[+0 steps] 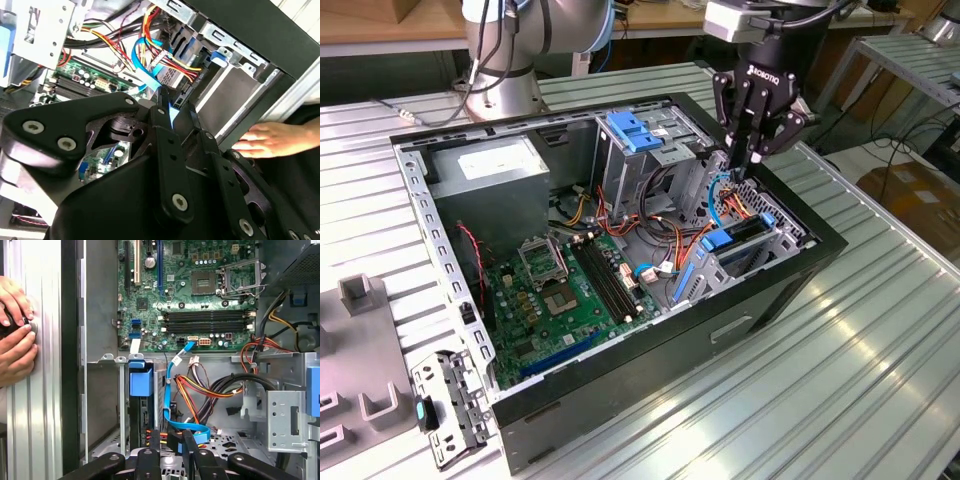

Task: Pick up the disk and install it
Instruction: 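Insert the second disk wire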

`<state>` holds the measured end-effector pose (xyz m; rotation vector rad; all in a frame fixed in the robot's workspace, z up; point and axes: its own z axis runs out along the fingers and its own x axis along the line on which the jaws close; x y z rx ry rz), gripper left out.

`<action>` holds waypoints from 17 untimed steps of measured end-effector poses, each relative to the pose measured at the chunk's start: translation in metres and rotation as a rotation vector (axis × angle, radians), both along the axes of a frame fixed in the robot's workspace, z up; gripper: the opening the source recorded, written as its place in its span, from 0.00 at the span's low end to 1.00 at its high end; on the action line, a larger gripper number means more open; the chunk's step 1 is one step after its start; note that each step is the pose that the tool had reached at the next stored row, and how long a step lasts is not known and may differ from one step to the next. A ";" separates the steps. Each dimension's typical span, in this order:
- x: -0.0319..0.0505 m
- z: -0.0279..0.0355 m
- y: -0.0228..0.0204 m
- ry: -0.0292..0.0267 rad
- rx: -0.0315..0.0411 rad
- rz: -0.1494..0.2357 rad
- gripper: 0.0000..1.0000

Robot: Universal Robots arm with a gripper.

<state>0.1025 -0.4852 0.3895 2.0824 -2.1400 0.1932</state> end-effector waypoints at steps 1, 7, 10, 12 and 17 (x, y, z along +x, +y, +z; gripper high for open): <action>0.0001 -0.0012 0.0018 0.0000 -0.0040 0.000 0.31; 0.0016 -0.0068 0.0167 0.0000 -0.0437 0.000 0.31; 0.0021 -0.0121 0.0195 0.0000 -0.0603 0.000 0.24; 0.0021 -0.0141 0.0196 0.0000 -0.0745 0.000 0.16; 0.0022 -0.0228 0.0197 0.0000 -0.1000 0.000 0.16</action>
